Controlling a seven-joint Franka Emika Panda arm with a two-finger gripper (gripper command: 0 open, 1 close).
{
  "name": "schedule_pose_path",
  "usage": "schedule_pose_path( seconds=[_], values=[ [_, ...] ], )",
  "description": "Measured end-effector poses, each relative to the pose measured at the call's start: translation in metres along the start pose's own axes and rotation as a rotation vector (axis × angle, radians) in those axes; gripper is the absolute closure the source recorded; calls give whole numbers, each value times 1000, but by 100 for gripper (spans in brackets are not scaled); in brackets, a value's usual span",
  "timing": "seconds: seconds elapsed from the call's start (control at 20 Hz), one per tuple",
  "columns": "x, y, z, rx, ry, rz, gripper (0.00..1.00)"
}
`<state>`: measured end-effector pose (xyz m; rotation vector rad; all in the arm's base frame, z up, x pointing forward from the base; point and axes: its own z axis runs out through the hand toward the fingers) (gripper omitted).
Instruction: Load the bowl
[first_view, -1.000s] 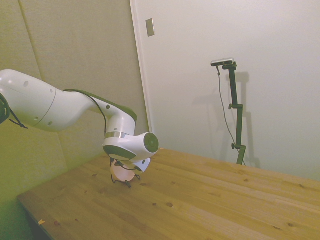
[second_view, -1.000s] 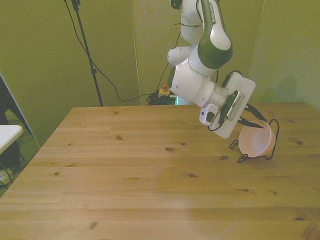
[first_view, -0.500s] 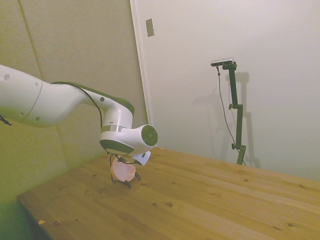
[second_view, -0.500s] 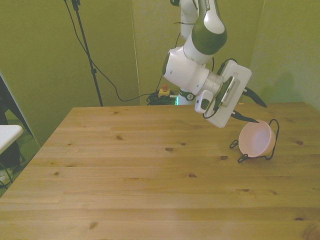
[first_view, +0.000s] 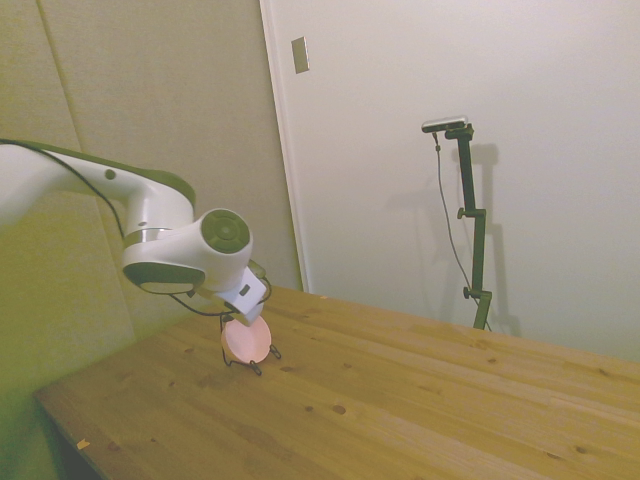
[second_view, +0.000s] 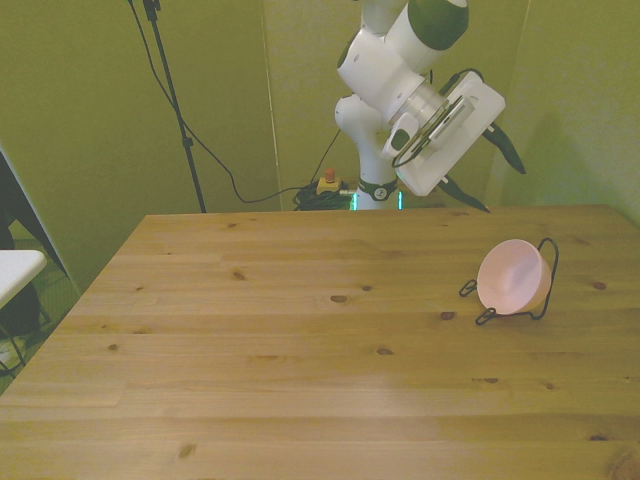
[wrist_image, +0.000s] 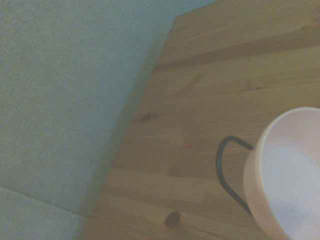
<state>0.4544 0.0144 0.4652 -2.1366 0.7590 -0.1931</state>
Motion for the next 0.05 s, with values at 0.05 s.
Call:
schedule_pose_path(
  seconds=[0.05],
  values=[
    [-6, -1, -4, -9, 32, 17, 0]
  ],
)
